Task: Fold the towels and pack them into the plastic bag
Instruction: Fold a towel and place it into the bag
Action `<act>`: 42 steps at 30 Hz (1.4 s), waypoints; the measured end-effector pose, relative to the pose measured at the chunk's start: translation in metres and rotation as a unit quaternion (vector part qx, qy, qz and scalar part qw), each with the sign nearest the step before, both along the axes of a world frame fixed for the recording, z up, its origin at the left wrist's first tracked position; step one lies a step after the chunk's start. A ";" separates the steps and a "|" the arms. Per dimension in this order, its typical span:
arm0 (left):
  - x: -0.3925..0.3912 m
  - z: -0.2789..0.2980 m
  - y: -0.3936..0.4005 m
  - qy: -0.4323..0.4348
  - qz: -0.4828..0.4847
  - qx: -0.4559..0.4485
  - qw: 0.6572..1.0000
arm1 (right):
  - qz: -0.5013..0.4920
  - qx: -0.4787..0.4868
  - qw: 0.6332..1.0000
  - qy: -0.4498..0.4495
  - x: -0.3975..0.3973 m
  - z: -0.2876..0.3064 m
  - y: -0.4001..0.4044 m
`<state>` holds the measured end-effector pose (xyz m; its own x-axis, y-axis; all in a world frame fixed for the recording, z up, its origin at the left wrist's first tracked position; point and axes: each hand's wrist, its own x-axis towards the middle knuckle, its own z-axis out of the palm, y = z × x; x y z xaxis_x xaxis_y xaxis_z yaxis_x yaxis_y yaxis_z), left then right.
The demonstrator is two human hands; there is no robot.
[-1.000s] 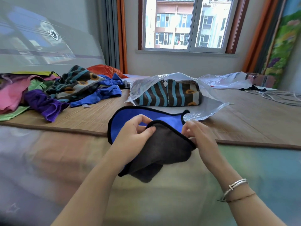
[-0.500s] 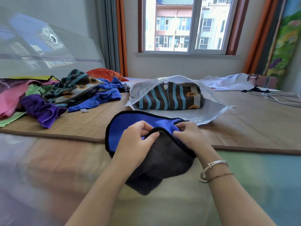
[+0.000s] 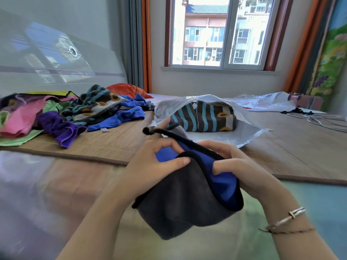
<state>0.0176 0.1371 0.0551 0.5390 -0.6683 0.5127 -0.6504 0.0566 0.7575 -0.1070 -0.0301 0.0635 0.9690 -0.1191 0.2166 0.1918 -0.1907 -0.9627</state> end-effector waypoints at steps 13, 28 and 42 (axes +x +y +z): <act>0.005 -0.001 0.004 0.118 0.055 -0.057 0.990 | -0.100 0.035 0.994 -0.002 0.009 -0.026 -0.011; 0.019 0.054 0.029 0.018 0.171 -0.128 0.977 | -0.262 -0.142 0.947 0.122 0.000 0.026 0.011; 0.053 0.130 0.119 0.030 0.207 -0.159 0.965 | -0.136 -0.123 0.977 0.107 0.035 0.167 0.065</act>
